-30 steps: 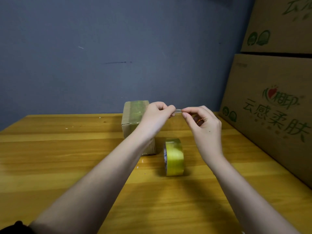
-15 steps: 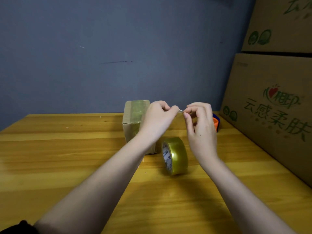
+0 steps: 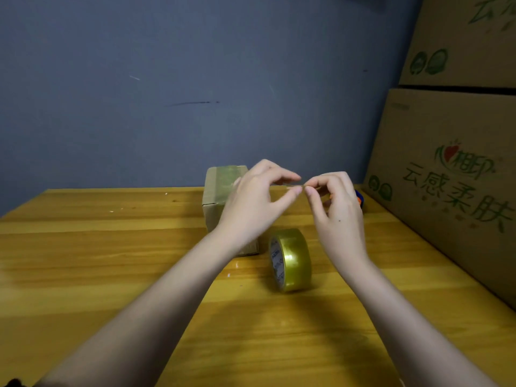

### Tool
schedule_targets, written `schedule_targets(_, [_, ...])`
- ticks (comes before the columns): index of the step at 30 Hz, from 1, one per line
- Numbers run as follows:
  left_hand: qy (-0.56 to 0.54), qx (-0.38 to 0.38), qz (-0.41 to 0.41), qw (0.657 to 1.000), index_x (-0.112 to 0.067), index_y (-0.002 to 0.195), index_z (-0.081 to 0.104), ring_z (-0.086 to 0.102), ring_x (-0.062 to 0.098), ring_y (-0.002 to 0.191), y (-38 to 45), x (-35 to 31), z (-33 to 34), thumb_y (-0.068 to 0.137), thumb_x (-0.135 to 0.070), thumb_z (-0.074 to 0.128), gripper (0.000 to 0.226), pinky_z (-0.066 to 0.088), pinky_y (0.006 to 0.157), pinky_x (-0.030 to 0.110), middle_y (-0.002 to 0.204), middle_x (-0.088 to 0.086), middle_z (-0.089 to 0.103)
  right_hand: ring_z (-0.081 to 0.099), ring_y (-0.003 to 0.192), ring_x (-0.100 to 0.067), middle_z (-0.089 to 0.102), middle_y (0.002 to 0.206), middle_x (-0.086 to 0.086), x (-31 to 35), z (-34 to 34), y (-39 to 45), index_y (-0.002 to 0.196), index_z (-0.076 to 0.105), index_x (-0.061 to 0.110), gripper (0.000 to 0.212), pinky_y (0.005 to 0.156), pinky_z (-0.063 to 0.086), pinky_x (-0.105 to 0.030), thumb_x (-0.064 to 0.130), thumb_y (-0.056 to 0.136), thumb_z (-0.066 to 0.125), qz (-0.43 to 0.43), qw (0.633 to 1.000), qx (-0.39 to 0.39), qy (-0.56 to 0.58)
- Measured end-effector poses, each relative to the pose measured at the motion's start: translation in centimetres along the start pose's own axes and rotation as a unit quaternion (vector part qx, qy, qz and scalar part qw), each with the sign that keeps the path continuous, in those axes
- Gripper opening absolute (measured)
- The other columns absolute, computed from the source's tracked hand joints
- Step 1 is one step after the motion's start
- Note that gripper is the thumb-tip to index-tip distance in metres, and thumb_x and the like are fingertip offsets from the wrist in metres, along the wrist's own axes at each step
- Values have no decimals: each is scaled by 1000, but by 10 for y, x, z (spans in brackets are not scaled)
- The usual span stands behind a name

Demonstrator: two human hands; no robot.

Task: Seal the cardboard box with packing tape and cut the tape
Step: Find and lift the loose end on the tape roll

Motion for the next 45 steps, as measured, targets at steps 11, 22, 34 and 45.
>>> schedule_targets(11, [-76,16,-94,993,-32,70,67,61,9,79,4,12,3,79,-28,72,11,48,74,23,79,-9,66,55,90,-9,56,91,12,0,-2,4,92,60,22,5,79,50,-32,21,93,56,28,999,37,23])
schedule_targets(22, [-206,47,-116,971,-12,87,73,61,-6,74,2,14,8,91,-13,57,17,47,74,7,79,-10,69,62,82,0,69,86,5,-11,1,13,90,71,11,9,73,48,-13,18,86,65,131,969,108,180])
schedule_targets(34, [-113,48,-219,968,-28,77,55,66,13,59,-37,46,21,93,-40,44,23,54,79,45,65,-8,65,61,78,-9,63,80,6,-20,0,12,85,65,13,10,70,50,-17,21,90,61,165,964,94,185])
schedule_targets(45, [-282,226,-412,837,-28,97,69,53,15,114,-86,59,65,78,-70,46,52,29,110,35,121,6,65,58,73,-2,64,78,4,-20,5,23,84,66,6,13,68,48,-15,18,82,71,140,969,105,172])
Point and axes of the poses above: each hand's wrist, its own y-axis towards the middle knuckle, its own z-axis out of the palm, x = y × z, the point moved 5 cm from there along y, towards the middle knuckle
